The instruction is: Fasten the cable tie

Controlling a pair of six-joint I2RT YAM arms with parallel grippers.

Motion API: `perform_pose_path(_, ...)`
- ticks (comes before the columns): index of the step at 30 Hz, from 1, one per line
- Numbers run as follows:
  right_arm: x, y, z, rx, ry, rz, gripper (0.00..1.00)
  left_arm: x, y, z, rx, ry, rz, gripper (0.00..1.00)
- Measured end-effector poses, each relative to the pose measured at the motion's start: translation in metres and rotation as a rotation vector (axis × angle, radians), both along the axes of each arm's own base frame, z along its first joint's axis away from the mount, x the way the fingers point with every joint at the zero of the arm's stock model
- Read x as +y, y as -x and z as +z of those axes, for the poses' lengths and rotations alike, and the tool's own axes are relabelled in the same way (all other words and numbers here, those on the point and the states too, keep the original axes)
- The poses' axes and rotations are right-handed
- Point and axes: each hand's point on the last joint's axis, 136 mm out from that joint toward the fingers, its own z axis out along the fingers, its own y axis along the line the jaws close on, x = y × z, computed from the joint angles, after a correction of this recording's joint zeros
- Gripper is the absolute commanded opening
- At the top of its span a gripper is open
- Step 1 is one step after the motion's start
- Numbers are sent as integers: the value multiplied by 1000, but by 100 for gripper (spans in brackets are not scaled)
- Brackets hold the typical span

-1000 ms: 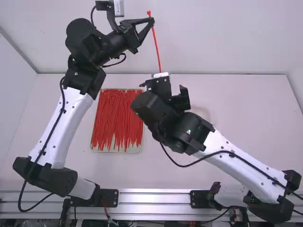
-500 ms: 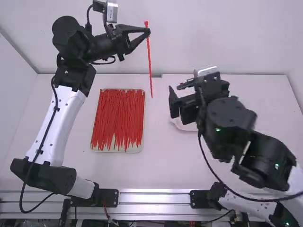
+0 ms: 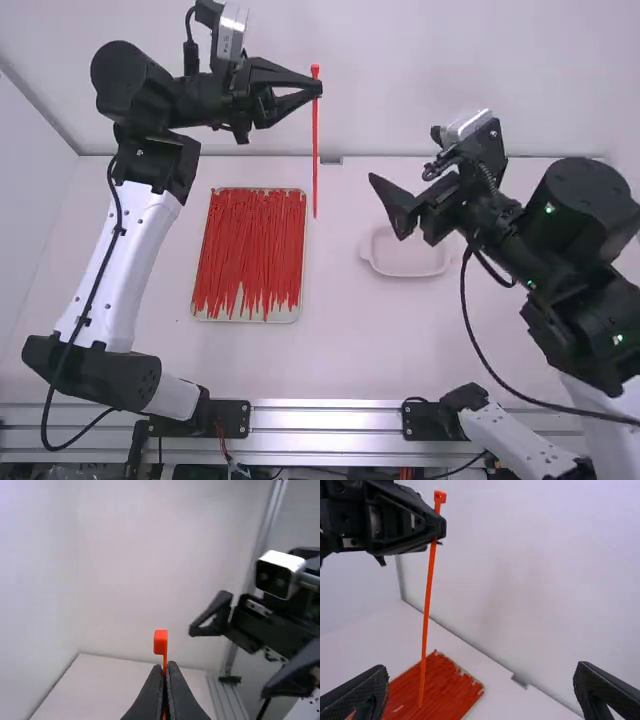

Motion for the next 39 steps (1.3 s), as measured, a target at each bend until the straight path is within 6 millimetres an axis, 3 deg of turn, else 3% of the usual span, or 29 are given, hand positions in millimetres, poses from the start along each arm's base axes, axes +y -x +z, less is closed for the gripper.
perform_pose_path(9, 14, -21, -12, 67, -54, 285, 100, 0, 6, 4, 0, 3, -20, 2)
perform_pose_path(20, 38, -13, -18, 94, -118, 659, 89, -10, 14, 20, 0, 65, -27, 2)
perform_pose_path(25, 59, -7, -27, 128, -128, 773, 72, -18, 18, 26, 10, 93, -37, 2)
perform_pose_path(30, 66, -3, -28, 132, -130, 811, 47, -18, 15, 27, 35, 104, -28, 2)
perform_pose_path(36, 65, -3, -26, 132, -136, 812, 42, -19, 14, 30, 57, 123, -21, 2)
perform_pose_path(39, 65, -4, -23, 140, -147, 810, 34, -23, 17, 31, 64, 129, -32, 2)
